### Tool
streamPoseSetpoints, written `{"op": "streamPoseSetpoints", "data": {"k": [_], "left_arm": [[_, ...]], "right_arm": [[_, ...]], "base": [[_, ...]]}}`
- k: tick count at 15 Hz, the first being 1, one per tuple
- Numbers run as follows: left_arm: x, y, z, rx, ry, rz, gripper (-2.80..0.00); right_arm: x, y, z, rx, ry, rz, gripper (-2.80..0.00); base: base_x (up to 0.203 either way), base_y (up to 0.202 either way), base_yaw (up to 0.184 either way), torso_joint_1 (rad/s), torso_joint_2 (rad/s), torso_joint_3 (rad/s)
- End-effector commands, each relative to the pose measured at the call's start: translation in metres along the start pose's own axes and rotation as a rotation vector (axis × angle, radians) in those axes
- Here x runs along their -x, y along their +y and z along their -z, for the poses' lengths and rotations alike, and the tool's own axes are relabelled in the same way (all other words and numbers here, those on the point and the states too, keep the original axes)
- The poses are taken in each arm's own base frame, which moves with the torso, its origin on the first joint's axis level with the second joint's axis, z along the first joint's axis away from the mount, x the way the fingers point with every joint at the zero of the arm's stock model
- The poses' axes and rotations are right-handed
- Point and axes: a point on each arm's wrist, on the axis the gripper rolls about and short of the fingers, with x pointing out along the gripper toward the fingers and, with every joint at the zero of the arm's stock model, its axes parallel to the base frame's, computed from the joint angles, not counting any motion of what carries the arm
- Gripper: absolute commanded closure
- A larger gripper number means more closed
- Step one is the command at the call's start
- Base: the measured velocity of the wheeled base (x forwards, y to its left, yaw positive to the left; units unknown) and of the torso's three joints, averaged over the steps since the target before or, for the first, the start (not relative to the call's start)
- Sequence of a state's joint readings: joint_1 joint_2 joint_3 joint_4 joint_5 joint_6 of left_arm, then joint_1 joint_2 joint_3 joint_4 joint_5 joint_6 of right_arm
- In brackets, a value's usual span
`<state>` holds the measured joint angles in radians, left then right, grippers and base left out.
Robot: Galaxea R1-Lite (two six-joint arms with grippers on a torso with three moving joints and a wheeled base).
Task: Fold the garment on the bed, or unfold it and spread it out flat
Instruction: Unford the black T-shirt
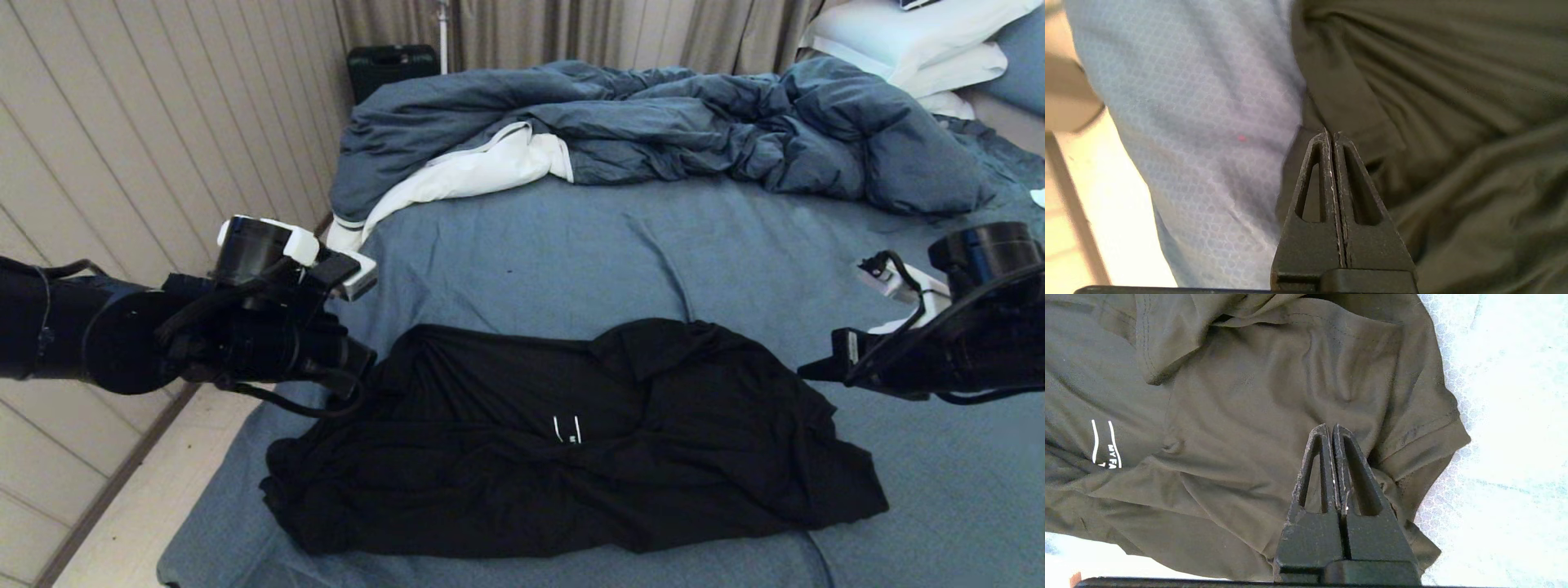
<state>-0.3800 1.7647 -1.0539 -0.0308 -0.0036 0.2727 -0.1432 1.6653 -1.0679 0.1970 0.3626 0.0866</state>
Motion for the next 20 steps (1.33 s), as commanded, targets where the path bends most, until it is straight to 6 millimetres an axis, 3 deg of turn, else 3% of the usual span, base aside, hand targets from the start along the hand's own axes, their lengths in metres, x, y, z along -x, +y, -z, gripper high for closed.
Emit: {"op": "streamPoseSetpoints", "data": {"k": [1, 2, 7, 20], "left_arm": [[0.004, -0.001, 0.000, -0.031, -0.055, -0.014, 0.00], [0.002, -0.001, 0.002, -0.060, -0.084, -0.025, -2.80], [-0.015, -0.019, 0.016, -0.141, -0.053, 0.017, -2.80], [-0.039, -0.023, 0.032, -0.144, 0.005, 0.035, -2.80]], "right_arm": [[-0.002, 0.000, 0.000, -0.003, 0.006, -0.002, 0.00], [-0.003, -0.001, 0.001, -0.004, 0.009, -0.002, 0.00], [-0.006, -0.002, 0.002, 0.004, -0.012, -0.002, 0.00], [-0.014, -0.005, 0.003, -0.001, 0.000, 0.002, 0.00]], "base": [[0.000, 0.000, 0.000, 0.000, 0.00, 0.000], [0.000, 0.000, 0.000, 0.000, 0.00, 0.000], [0.000, 0.000, 0.000, 0.000, 0.00, 0.000], [0.000, 0.000, 0.000, 0.000, 0.00, 0.000]]}}
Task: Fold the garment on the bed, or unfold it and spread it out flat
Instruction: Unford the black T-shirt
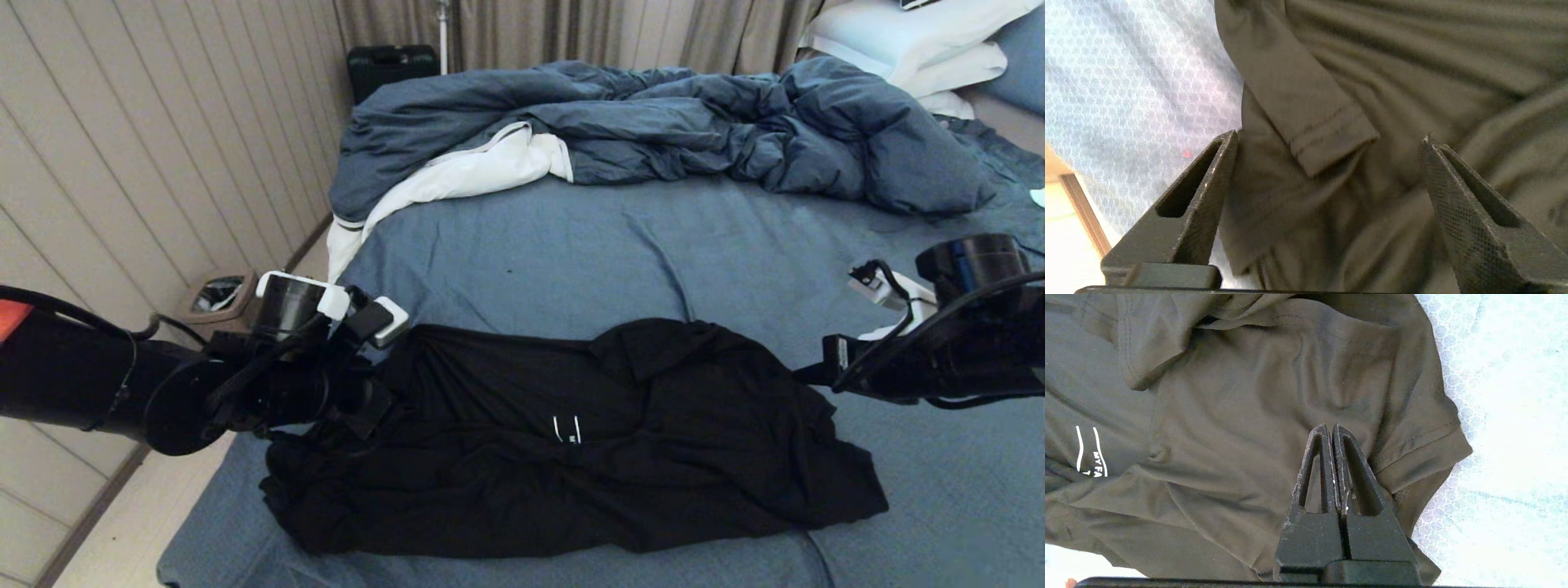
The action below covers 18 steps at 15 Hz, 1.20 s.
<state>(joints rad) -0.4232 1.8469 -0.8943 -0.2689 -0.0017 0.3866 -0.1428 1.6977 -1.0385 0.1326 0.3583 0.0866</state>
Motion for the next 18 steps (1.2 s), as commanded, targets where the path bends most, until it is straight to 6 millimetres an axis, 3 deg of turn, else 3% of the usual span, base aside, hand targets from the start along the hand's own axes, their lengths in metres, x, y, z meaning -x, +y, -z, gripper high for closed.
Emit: {"op": "streamPoseSetpoints", "data": {"k": [1, 12, 18], "left_arm": [[-0.006, -0.001, 0.002, -0.002, 0.006, 0.004, 0.00], [-0.006, 0.015, -0.002, 0.018, -0.036, -0.056, 0.00], [-0.013, 0.066, -0.003, 0.081, -0.082, -0.185, 0.00]], "right_arm": [[-0.001, -0.001, 0.000, -0.003, 0.004, -0.001, 0.00], [0.000, 0.000, 0.002, -0.003, 0.006, -0.003, 0.00], [0.000, 0.000, 0.003, -0.005, 0.011, -0.003, 0.00]], "base": [[0.000, 0.000, 0.000, 0.000, 0.00, 0.000], [0.000, 0.000, 0.000, 0.000, 0.00, 0.000], [0.000, 0.000, 0.000, 0.000, 0.00, 0.000]]}}
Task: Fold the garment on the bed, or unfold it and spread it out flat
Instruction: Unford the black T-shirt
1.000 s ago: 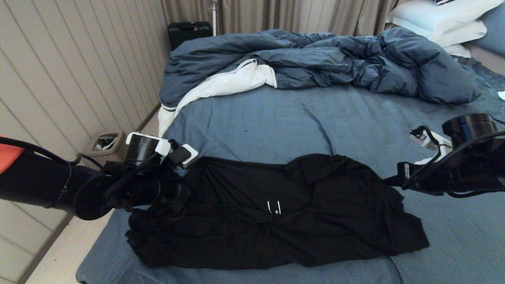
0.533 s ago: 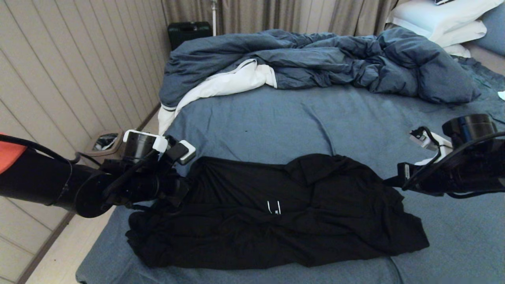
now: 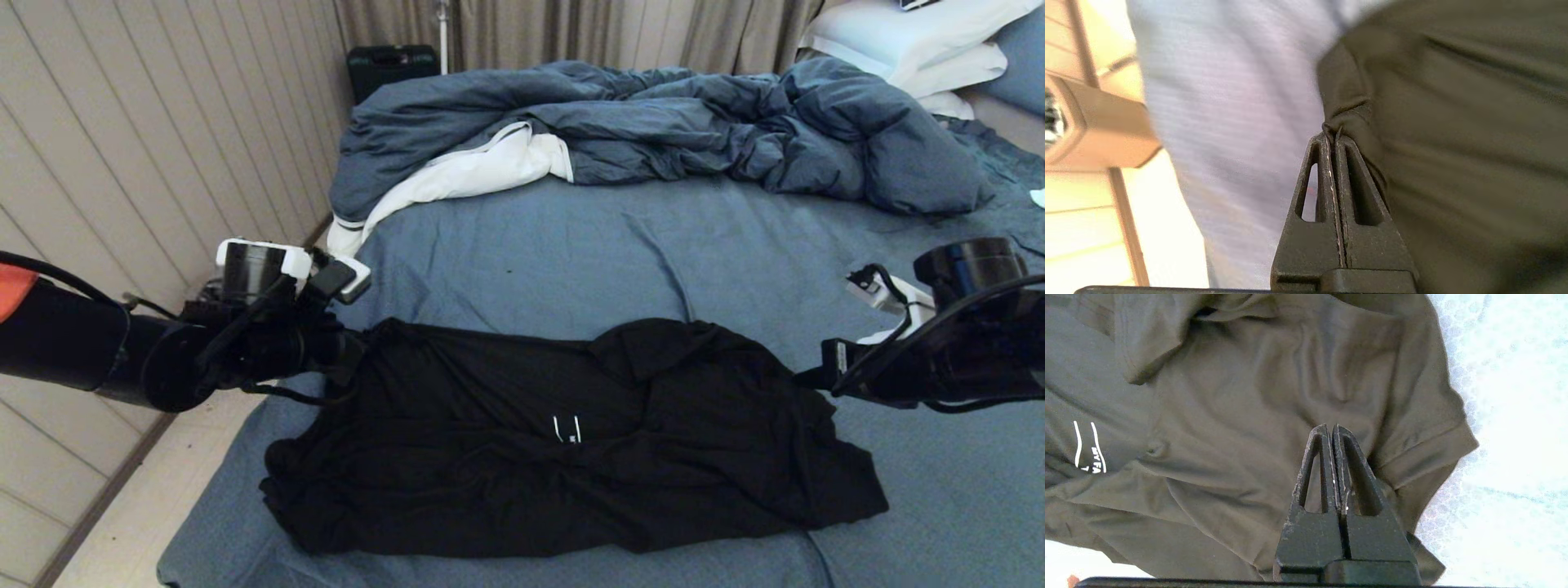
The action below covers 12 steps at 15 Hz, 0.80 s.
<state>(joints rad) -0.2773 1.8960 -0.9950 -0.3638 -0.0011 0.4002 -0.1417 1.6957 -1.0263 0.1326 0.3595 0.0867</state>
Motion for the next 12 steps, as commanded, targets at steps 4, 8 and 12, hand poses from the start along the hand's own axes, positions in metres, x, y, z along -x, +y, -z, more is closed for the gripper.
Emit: {"op": "streamPoseSetpoints", "data": {"k": [4, 8, 12], "left_arm": [[-0.032, 0.035, 0.015, 0.014, 0.007, -0.091, 0.00], [-0.038, 0.036, 0.022, 0.011, 0.016, -0.093, 0.00], [-0.036, 0.032, 0.019, -0.001, 0.011, -0.087, 0.00]], "right_arm": [[-0.001, -0.001, 0.001, -0.003, 0.004, -0.002, 0.00], [-0.001, 0.000, 0.001, -0.002, 0.005, -0.003, 0.00], [-0.001, 0.000, 0.001, -0.003, 0.006, -0.002, 0.00]], "base": [[0.000, 0.000, 0.000, 0.000, 0.00, 0.000], [0.000, 0.000, 0.000, 0.000, 0.00, 0.000], [0.000, 0.000, 0.000, 0.000, 0.00, 0.000]]}}
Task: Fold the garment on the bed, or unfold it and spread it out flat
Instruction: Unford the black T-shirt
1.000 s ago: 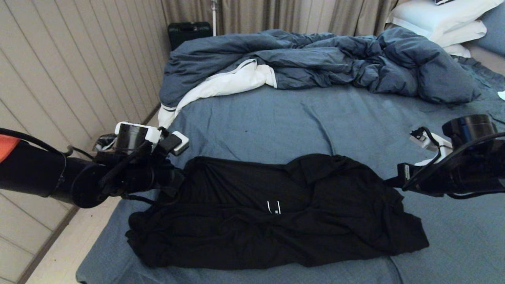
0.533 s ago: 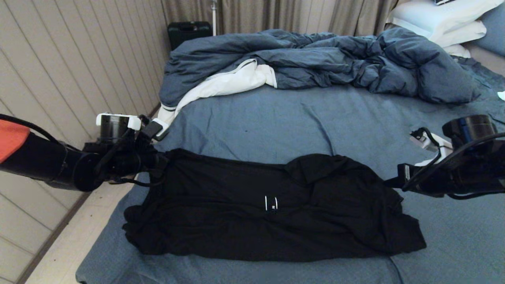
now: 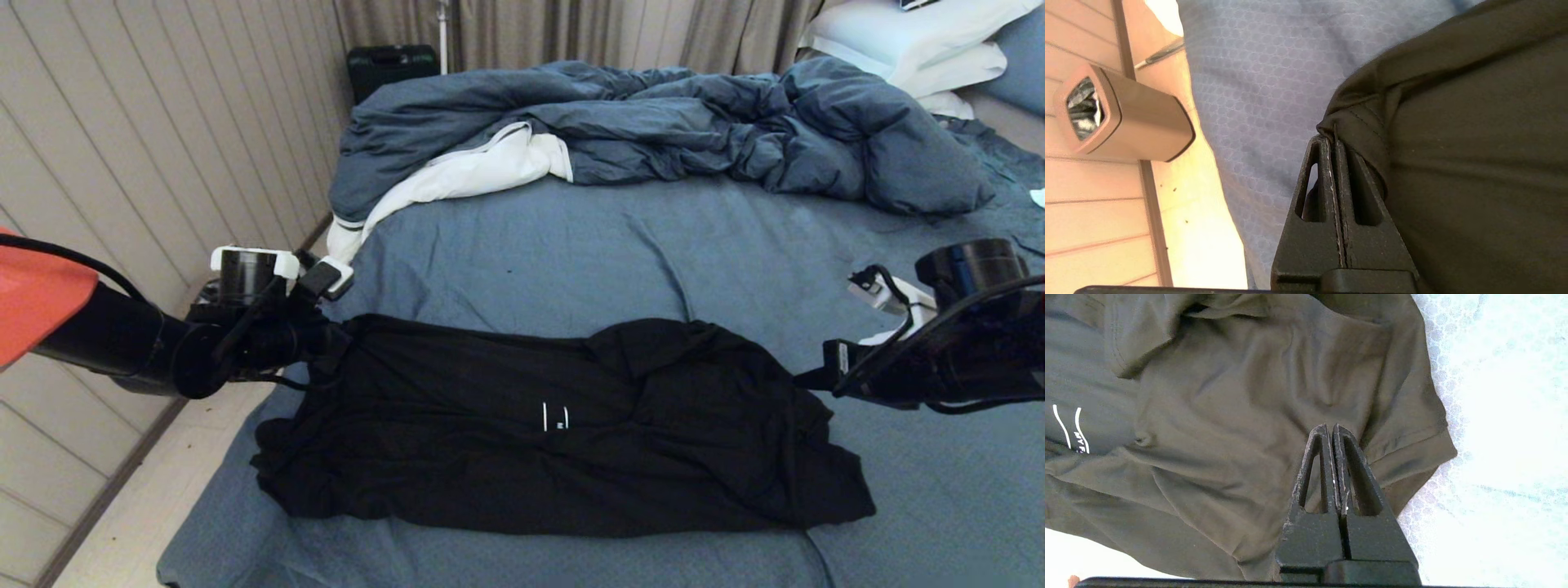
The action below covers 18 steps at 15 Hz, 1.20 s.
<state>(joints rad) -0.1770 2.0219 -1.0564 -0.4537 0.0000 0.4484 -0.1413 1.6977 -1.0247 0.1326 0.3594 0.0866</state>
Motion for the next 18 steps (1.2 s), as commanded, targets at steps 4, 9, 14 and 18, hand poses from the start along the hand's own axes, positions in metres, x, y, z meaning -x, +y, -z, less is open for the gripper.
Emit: {"op": "streamPoseSetpoints", "data": {"k": [4, 9, 14, 18], "left_arm": [[0.006, 0.001, -0.008, 0.004, -0.017, -0.013, -2.80], [0.028, 0.011, -0.027, 0.009, -0.086, -0.064, -2.80], [0.047, 0.027, -0.045, 0.054, -0.161, -0.160, -2.80], [0.057, 0.030, -0.051, 0.089, -0.192, -0.174, -2.80]], "right_arm": [[0.000, 0.000, 0.000, -0.001, 0.001, -0.003, 0.00], [-0.001, 0.000, 0.000, -0.002, 0.003, -0.003, 0.00], [0.000, 0.000, 0.000, -0.002, 0.001, -0.002, 0.00], [0.000, -0.001, 0.000, -0.003, 0.001, -0.001, 0.00]], "base": [[0.000, 0.000, 0.000, 0.000, 0.00, 0.000], [0.000, 0.000, 0.000, 0.000, 0.00, 0.000], [0.000, 0.000, 0.000, 0.000, 0.00, 0.000], [0.000, 0.000, 0.000, 0.000, 0.00, 0.000]]}}
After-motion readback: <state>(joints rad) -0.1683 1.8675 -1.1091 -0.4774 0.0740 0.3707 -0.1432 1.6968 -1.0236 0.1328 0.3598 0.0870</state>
